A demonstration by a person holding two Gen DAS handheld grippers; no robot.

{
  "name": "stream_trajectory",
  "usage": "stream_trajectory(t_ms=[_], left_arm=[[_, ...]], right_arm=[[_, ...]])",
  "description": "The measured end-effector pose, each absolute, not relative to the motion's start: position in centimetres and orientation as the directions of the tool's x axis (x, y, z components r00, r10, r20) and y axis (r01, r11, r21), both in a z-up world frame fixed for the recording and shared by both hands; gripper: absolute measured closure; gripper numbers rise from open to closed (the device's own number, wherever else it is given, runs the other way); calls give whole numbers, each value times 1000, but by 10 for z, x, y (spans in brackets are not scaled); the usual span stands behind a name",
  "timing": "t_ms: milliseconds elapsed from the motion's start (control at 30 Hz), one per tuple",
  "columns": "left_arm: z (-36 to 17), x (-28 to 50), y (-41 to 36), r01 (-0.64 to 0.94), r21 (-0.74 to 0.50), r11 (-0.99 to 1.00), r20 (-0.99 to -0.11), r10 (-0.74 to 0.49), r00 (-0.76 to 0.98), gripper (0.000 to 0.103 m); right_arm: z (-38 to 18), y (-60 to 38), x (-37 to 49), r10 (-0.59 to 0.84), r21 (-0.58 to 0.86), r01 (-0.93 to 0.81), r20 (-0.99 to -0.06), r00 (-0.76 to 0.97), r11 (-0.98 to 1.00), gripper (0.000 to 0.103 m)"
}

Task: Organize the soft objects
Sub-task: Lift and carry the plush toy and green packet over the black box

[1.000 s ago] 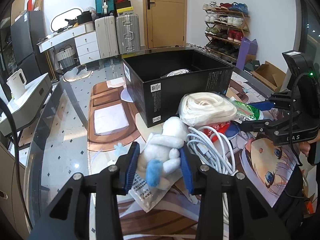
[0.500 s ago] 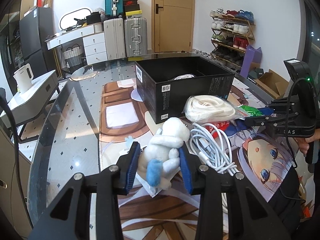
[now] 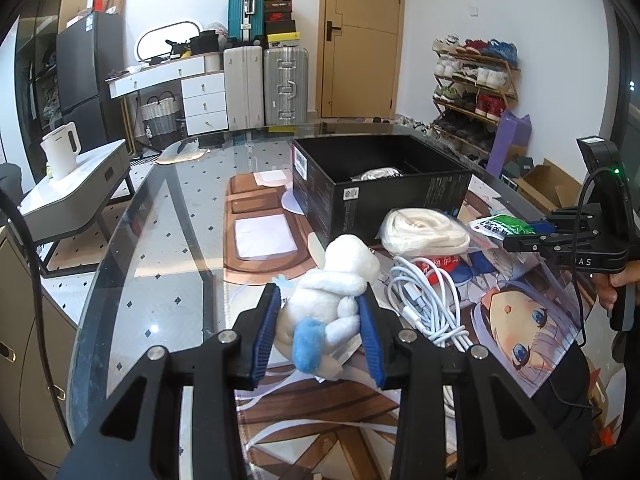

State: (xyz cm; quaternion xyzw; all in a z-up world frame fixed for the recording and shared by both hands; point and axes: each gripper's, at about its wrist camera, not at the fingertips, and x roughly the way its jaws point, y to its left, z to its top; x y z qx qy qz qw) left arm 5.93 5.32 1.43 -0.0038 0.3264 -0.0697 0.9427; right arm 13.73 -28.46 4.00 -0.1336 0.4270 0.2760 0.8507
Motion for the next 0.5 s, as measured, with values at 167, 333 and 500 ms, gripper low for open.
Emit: stream_trajectory(t_ms=[167, 333, 500], left_arm=[[21, 56, 58, 113, -74, 991, -594, -135, 793, 66], [27, 53, 61, 102, -92, 990, -571, -137, 810, 66], [34, 56, 60, 96, -108, 990, -549, -139, 824, 66]], right_arm=[[52, -286, 133, 371, 9, -582, -778, 506, 813, 78], [58, -287, 133, 373, 11, -574, -770, 518, 819, 78], [70, -285, 130, 381, 4, -568, -746, 546, 823, 78]])
